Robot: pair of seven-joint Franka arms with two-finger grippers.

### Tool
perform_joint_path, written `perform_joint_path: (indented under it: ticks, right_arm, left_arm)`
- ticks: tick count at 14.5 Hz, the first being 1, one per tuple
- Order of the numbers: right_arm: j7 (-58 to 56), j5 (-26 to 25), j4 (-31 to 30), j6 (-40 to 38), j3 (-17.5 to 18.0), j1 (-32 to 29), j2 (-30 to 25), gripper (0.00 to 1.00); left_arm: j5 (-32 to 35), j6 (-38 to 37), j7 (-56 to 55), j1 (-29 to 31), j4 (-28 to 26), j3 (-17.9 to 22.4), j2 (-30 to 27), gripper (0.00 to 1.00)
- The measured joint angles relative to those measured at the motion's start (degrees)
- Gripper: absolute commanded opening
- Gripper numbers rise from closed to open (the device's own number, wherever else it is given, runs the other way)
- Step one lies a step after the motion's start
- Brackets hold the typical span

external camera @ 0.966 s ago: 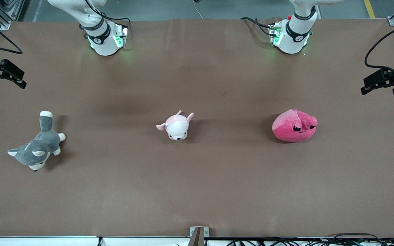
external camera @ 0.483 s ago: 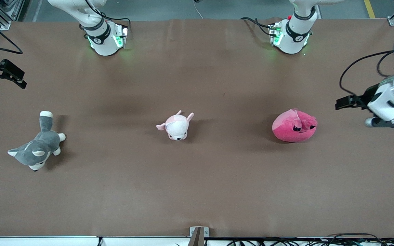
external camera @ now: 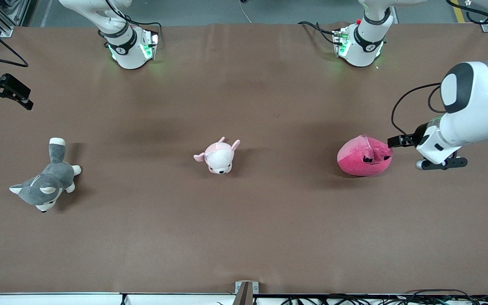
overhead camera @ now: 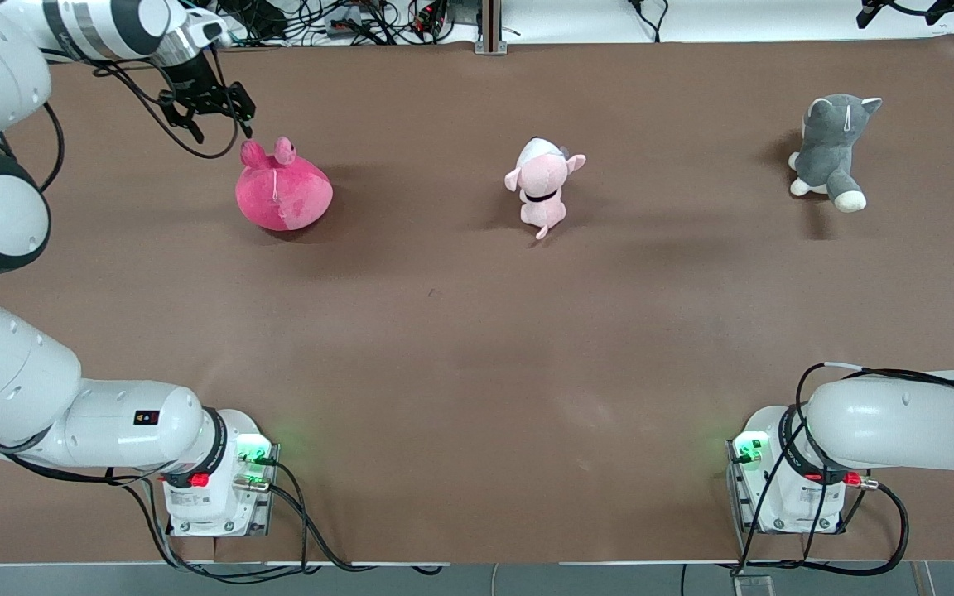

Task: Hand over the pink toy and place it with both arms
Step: 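Lower the left gripper onto the pink plush and grasp its ears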

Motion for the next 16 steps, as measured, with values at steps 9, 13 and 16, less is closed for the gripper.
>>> perform_joint_path:
  ticks: [9,13,16]
  right_arm:
    - [0.0,1.7,0.0,-0.6,0.3,0.7,2.9,1.00]
    - [0.0,8.1,0.0,-3.0,0.3,1.0,4.5,1.00]
    - [0.0,18.9,0.0,-3.8,0.4,1.4,4.6,0.93]
  left_arm:
    - [-1.2,2.8,-0.9,-0.2,-0.4,-0.1,3.4,0.46]
    - [-1.6,5.0,-4.1,-1.0,-0.4,-0.2,4.5,0.00]
    - [-1.9,5.5,-6.7,-1.5,-0.3,-0.2,4.8,0.00]
